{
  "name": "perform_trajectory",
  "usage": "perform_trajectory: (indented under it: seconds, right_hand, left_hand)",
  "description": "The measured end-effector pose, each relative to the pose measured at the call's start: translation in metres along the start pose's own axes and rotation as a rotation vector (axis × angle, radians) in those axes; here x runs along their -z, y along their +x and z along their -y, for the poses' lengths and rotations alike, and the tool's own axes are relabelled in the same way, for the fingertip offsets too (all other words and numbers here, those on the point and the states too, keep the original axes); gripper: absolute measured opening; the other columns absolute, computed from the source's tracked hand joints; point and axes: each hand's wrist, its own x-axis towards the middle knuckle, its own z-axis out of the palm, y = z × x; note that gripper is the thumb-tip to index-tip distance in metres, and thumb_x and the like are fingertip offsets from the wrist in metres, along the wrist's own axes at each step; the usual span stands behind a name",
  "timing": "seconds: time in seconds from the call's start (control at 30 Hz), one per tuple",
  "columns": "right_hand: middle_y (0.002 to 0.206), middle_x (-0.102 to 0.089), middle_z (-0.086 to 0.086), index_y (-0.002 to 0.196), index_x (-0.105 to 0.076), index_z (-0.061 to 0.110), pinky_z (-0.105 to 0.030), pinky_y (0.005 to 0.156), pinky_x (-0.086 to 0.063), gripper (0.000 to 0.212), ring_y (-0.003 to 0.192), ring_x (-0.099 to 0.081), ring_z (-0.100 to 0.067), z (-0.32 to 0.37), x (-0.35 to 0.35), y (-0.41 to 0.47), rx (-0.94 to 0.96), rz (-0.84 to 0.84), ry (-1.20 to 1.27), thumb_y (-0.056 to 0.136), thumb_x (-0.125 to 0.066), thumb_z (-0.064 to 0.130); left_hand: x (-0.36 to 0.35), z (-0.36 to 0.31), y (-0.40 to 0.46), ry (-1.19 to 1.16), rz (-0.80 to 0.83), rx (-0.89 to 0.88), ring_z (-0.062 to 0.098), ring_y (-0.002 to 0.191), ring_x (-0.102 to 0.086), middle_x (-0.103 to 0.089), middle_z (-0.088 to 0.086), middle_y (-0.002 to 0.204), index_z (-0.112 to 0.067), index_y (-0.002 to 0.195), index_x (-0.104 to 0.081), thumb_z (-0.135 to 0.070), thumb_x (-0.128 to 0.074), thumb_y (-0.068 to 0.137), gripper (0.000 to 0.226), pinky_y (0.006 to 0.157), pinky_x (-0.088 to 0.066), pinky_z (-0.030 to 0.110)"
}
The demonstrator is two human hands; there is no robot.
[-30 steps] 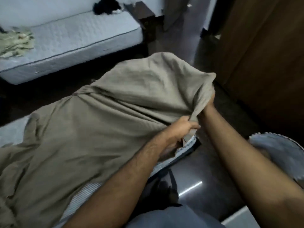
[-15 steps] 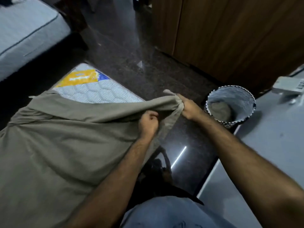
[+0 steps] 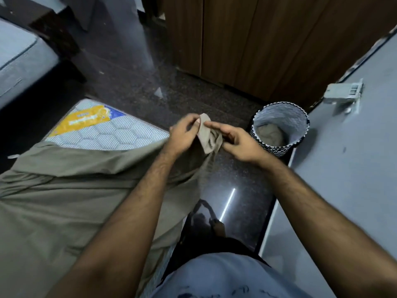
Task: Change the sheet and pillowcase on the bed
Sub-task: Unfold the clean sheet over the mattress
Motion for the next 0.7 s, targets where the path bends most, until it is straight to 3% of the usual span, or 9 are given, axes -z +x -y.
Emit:
perform_trajectory:
  seconds: [0.07, 0.13, 0.2, 0.27, 0.33, 0.43, 0.53, 0.63, 0.7]
  right_hand:
    - [0.128, -0.067, -0.01, 0.132, -0.059, 0.008, -0.025, 0.097, -0.05, 0.06, 0.119, -0.063, -0.017, 0.014, -0.009, -0.004, -0.054, -0.147, 0.208, 0.084, -0.042, -0.023]
    - [0.105, -0.075, -0.007, 0.115, -0.069, 0.01, -0.023, 0.082, -0.053, 0.039, 0.095, -0.069, -0.015, 0.026, -0.019, -0.01, -0.106, -0.327, 0.388, 0.089, -0.047, -0.009]
    - [0.09, -0.074, -0.004, 0.103, -0.073, 0.013, -0.023, 0.071, -0.052, 0.025, 0.079, -0.066, -0.013, 0.03, -0.03, -0.015, -0.153, -0.386, 0.491, 0.09, -0.052, 0.012]
    - [0.081, -0.07, 0.0, 0.099, -0.073, 0.017, -0.02, 0.063, -0.048, 0.018, 0.069, -0.06, -0.008, 0.035, -0.045, -0.02, -0.195, -0.351, 0.546, 0.093, -0.059, 0.028]
    - [0.08, -0.066, 0.004, 0.1, -0.068, 0.019, -0.016, 0.062, -0.046, 0.024, 0.066, -0.058, -0.003, 0.036, -0.062, -0.022, -0.206, -0.281, 0.568, 0.093, -0.063, 0.041]
    - [0.1, -0.064, 0.006, 0.107, -0.061, 0.026, -0.015, 0.075, -0.048, 0.045, 0.087, -0.059, -0.001, 0.028, -0.082, -0.02, -0.196, -0.257, 0.194, 0.079, -0.075, 0.059]
    - [0.113, -0.057, 0.008, 0.118, -0.054, 0.031, -0.008, 0.087, -0.041, 0.059, 0.107, -0.053, 0.001, 0.029, -0.102, -0.015, -0.123, -0.293, -0.246, 0.075, -0.07, 0.068]
    - [0.11, -0.065, 0.01, 0.116, -0.056, 0.028, -0.018, 0.086, -0.048, 0.051, 0.103, -0.061, -0.002, 0.04, -0.112, -0.012, -0.132, -0.329, -0.218, 0.076, -0.081, 0.046]
    - [0.091, -0.07, 0.01, 0.098, -0.066, 0.029, -0.026, 0.076, -0.05, 0.031, 0.085, -0.063, -0.002, 0.04, -0.111, -0.011, -0.185, -0.343, -0.227, 0.07, -0.076, 0.038]
  left_hand:
    - [0.004, -0.006, -0.011, -0.189, 0.265, 0.134, 0.017, 0.101, -0.066, -0.075, 0.003, 0.108, -0.017, 0.11, -0.073, -0.065, -0.051, 0.093, 0.055, 0.099, -0.051, 0.042]
    - [0.013, -0.006, -0.022, -0.299, 0.302, 0.14, 0.02, 0.083, -0.058, -0.07, 0.01, 0.091, -0.001, 0.1, -0.07, -0.064, -0.062, 0.088, 0.065, 0.074, -0.046, 0.034]
    - [0.024, 0.003, -0.028, -0.292, 0.276, 0.091, 0.019, 0.075, -0.052, -0.062, 0.012, 0.079, -0.003, 0.087, -0.068, -0.043, -0.071, 0.088, 0.041, 0.065, -0.04, 0.03]
    - [0.038, 0.008, -0.037, -0.246, 0.294, 0.052, 0.009, 0.071, -0.057, -0.064, 0.006, 0.077, -0.009, 0.086, -0.068, -0.016, -0.071, 0.092, 0.01, 0.067, -0.046, 0.022]
    - [0.048, 0.011, -0.047, -0.222, 0.26, 0.022, 0.005, 0.073, -0.059, -0.067, 0.001, 0.078, -0.009, 0.086, -0.068, -0.006, -0.068, 0.093, 0.008, 0.07, -0.049, 0.022]
    - [0.058, 0.005, -0.063, -0.33, 0.104, 0.001, 0.016, 0.076, -0.059, -0.068, 0.01, 0.08, -0.003, 0.088, -0.066, -0.015, -0.069, 0.093, 0.013, 0.071, -0.048, 0.033]
    - [0.06, -0.008, -0.078, -0.329, 0.073, -0.069, 0.016, 0.074, -0.059, -0.068, 0.009, 0.077, -0.012, 0.081, -0.065, -0.026, -0.075, 0.085, 0.018, 0.069, -0.047, 0.035]
    - [0.063, -0.019, -0.094, -0.322, 0.071, -0.127, 0.014, 0.075, -0.059, -0.066, 0.004, 0.075, -0.019, 0.077, -0.063, -0.026, -0.079, 0.079, 0.018, 0.07, -0.048, 0.034]
    - [0.073, -0.015, -0.099, -0.33, 0.101, -0.101, 0.015, 0.078, -0.063, -0.07, 0.006, 0.081, -0.02, 0.081, -0.065, -0.033, -0.085, 0.069, 0.027, 0.073, -0.051, 0.036]
